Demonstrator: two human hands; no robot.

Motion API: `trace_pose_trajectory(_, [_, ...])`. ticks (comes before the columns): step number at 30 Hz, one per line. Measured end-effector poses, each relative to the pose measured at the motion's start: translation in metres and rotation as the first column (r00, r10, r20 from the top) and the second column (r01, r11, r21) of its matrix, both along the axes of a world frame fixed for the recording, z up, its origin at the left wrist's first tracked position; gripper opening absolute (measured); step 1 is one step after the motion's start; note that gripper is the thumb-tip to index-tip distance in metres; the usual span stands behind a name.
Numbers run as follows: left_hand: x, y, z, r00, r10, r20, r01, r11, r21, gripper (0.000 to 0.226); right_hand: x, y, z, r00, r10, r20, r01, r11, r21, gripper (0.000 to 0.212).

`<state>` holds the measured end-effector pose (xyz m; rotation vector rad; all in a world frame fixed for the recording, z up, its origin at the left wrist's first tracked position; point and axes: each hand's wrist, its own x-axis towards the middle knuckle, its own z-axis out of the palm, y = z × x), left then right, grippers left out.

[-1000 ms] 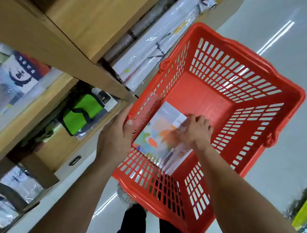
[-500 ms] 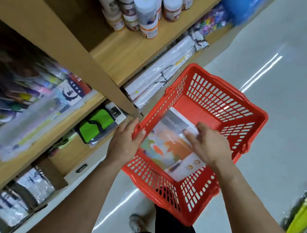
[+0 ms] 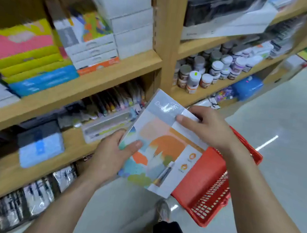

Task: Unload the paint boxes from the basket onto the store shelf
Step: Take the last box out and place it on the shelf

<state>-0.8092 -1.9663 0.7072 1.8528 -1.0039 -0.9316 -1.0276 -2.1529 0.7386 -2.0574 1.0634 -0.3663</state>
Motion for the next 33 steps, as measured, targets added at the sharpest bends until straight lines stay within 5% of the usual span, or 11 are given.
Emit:
trace_pose_trajectory(4, [0.068, 0.091, 0.058, 0.992, 0.100, 0.080, -0.095, 0.993, -0.065, 0.009, 0.081, 0.063, 0.054, 0.986, 0.138, 0.097, -0.140, 0.990, 0.018, 0.051])
trace_pose_trajectory(8, [0.130, 0.187, 0.104, 0.968, 0.217, 0.126, -0.205, 0.974, -0.097, 0.023, 0.169, 0.138, 0.098, 0.936, 0.289, 0.200, -0.288, 0.957, -0.032, 0.049])
trace_pose_trajectory(12, [0.187, 0.273, 0.124, 0.932, 0.323, 0.162, -0.305, 0.944, -0.126, 0.018, 0.254, 0.210, 0.124, 0.899, 0.418, 0.133, -0.406, 0.908, -0.106, 0.056])
trace_pose_trajectory(16, [0.231, 0.347, 0.127, 0.842, 0.519, 0.148, -0.488, 0.849, -0.201, 0.012, 0.317, 0.266, 0.133, 0.890, 0.430, 0.151, -0.406, 0.898, -0.166, 0.054])
trace_pose_trajectory(19, [0.258, 0.386, 0.125, 0.757, 0.649, 0.079, -0.611, 0.745, -0.268, 0.018, 0.354, 0.295, 0.128, 0.862, 0.487, 0.136, -0.456, 0.865, -0.210, 0.080])
trace_pose_trajectory(22, [0.275, 0.395, 0.120, 0.680, 0.733, 0.039, -0.685, 0.653, -0.323, 0.022, 0.385, 0.320, 0.117, 0.856, 0.493, 0.158, -0.452, 0.860, -0.236, 0.098])
trace_pose_trajectory(25, [0.294, 0.380, 0.113, 0.634, 0.773, -0.029, -0.730, 0.585, -0.352, 0.031, 0.404, 0.336, 0.101, 0.836, 0.468, 0.288, -0.447, 0.884, -0.140, 0.078])
trace_pose_trajectory(29, [0.328, 0.347, 0.104, 0.575, 0.814, -0.081, -0.775, 0.510, -0.373, 0.029, 0.423, 0.341, 0.069, 0.871, 0.431, 0.236, -0.428, 0.901, -0.067, 0.074])
trace_pose_trajectory(33, [0.352, 0.325, 0.094, 0.633, 0.774, 0.034, -0.730, 0.611, -0.305, 0.042, 0.441, 0.333, 0.052, 0.937, 0.339, 0.083, -0.331, 0.938, -0.102, 0.083])
